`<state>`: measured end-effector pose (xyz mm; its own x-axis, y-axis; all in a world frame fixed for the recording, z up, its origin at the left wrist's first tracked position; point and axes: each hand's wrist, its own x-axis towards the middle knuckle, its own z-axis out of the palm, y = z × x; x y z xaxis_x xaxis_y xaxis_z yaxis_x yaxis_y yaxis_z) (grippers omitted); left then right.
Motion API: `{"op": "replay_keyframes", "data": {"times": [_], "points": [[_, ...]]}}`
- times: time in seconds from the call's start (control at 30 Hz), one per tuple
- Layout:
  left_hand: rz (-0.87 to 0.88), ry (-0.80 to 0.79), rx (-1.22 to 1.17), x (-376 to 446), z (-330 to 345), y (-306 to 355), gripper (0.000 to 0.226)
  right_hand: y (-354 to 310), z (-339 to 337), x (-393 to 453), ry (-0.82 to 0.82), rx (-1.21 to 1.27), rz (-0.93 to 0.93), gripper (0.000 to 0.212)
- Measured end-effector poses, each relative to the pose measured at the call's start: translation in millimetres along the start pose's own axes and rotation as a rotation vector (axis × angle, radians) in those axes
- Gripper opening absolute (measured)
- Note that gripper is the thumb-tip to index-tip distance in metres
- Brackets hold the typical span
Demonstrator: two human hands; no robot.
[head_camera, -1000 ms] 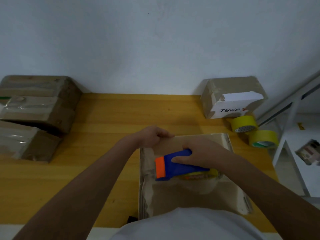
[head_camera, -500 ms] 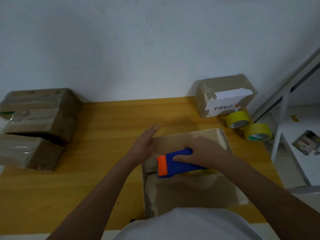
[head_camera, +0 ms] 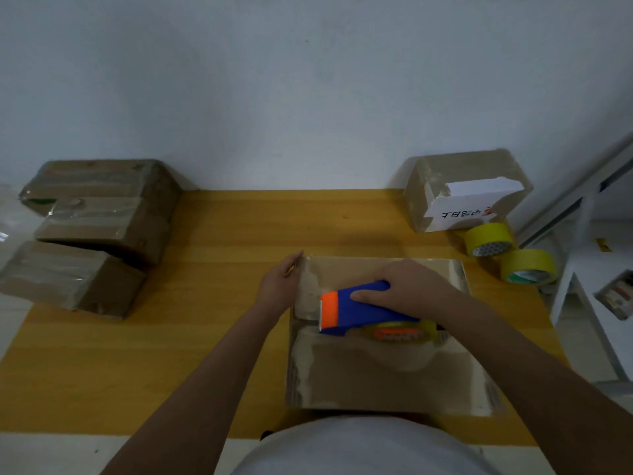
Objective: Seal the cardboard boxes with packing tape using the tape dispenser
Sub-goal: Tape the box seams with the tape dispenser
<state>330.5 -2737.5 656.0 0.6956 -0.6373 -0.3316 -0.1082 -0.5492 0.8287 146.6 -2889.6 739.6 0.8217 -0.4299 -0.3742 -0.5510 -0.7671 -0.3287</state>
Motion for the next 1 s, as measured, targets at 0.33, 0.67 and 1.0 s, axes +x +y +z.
{"op": "replay_keyframes", "data": {"times": [0.33,0.67,1.0], "points": [[0.178,-0.176,0.177,81.6,-31.9,39.3,0.041,-43.0,5.7,27.6,0.094,0.199,0.067,0.053],[0.589,-0.397,0.646,86.8,-39.3,36.6,0.055,-46.8,18.9,20.9,0.092,0.234,0.119,0.05],[0.644,-0.5,0.756,79.1,-19.0,49.7,0.059,-48.9,17.8,16.3,0.053,0.255,0.136,0.057]]}}
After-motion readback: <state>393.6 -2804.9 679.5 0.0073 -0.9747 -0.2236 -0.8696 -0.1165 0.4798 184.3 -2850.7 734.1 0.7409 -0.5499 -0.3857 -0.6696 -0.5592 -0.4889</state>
